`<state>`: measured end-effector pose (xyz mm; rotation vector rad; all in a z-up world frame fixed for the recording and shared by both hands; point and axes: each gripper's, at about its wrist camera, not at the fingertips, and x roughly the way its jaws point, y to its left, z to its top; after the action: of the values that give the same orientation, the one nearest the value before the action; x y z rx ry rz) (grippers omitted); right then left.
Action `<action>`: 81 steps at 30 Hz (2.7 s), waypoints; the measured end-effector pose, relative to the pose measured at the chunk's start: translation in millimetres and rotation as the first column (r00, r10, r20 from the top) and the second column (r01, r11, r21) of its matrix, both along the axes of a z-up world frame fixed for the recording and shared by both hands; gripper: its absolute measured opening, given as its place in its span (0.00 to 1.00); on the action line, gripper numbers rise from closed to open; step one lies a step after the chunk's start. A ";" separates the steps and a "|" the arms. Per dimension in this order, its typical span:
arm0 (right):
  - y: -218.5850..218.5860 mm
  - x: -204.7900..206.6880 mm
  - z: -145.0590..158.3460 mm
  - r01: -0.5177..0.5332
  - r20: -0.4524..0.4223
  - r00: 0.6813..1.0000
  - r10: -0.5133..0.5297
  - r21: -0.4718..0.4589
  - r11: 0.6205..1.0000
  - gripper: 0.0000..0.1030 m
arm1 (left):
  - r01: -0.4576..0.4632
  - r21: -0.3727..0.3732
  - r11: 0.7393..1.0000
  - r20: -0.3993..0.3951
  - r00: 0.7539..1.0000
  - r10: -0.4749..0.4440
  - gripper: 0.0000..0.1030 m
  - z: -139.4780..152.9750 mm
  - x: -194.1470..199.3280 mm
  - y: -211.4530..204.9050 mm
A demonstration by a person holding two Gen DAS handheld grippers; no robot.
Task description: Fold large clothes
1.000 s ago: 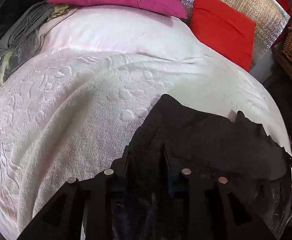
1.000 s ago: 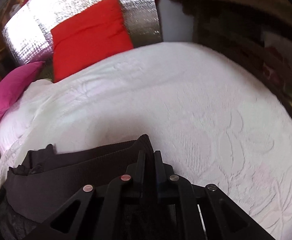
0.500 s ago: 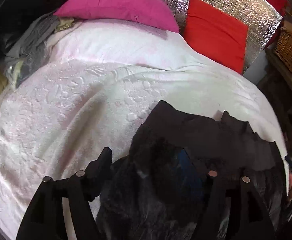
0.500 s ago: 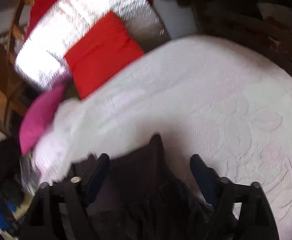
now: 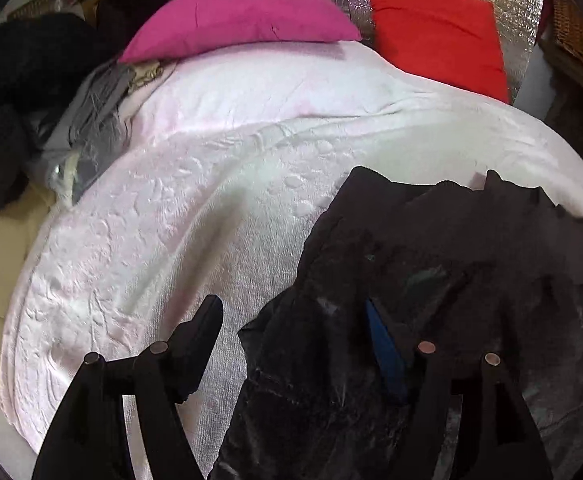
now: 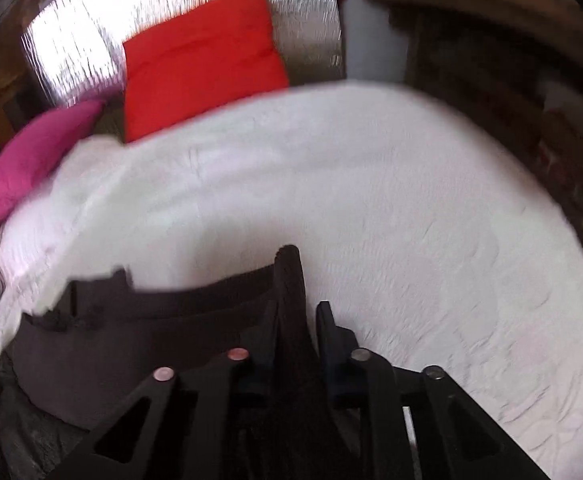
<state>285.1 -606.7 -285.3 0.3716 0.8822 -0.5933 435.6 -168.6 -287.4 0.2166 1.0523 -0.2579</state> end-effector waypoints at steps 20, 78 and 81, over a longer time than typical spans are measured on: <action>0.0 -33.4 14.1 0.017 0.092 0.995 -0.035 0.188 0.982 0.74 | 0.016 0.030 0.999 0.046 0.999 -0.017 0.70 11.4 -17.0 -4.0; -39.3 -193.5 -59.9 -0.205 0.258 0.966 0.018 0.726 0.657 0.81 | 0.007 -0.659 0.752 -0.488 0.757 -0.434 0.86 -62.3 -14.8 42.5; -34.4 -188.0 -59.3 -0.224 0.272 0.962 0.030 0.720 0.657 0.87 | -0.020 -0.685 0.728 -0.495 0.747 -0.445 0.87 -63.7 -13.7 42.4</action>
<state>97.1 -641.1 -344.5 1.1066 0.8792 -0.0056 421.9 -126.1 -351.1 -0.4344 1.5415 -0.9735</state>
